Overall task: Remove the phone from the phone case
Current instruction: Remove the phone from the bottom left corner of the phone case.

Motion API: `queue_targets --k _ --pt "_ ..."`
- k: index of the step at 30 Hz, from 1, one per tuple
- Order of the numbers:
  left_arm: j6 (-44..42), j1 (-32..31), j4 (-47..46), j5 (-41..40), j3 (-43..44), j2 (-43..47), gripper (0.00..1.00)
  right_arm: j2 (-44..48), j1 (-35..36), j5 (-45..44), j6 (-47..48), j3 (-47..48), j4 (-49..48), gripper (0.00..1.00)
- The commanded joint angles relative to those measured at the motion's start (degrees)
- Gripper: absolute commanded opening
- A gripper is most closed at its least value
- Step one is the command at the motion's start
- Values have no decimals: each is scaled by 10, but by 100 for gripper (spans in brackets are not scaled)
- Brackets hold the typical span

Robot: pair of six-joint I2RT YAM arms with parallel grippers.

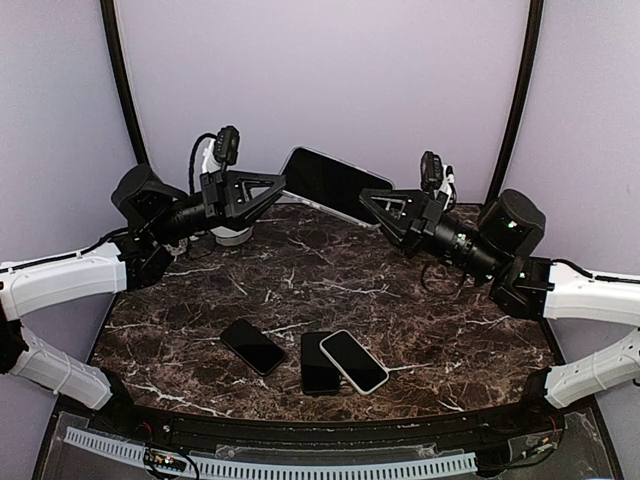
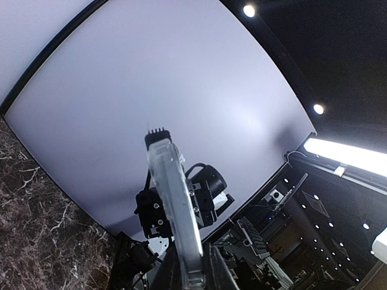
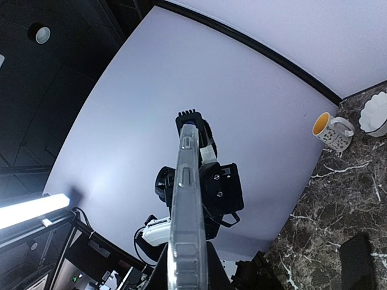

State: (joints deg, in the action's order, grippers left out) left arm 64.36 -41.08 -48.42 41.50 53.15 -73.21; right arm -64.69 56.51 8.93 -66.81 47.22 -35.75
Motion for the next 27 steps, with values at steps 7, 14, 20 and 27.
queue_targets --k 7,14,20,27 --pt "26 -7 -194 107 -8 24 14 -9 -12 29 -90 25 -46 0" --pt "50 -7 -258 144 -1 22 15 -28 -13 66 -108 37 -54 0" --pt "56 -6 -276 164 0 24 16 -30 -13 62 -119 45 -43 0" --pt "45 -6 -282 163 -5 31 16 -55 -15 93 -164 63 -66 0"
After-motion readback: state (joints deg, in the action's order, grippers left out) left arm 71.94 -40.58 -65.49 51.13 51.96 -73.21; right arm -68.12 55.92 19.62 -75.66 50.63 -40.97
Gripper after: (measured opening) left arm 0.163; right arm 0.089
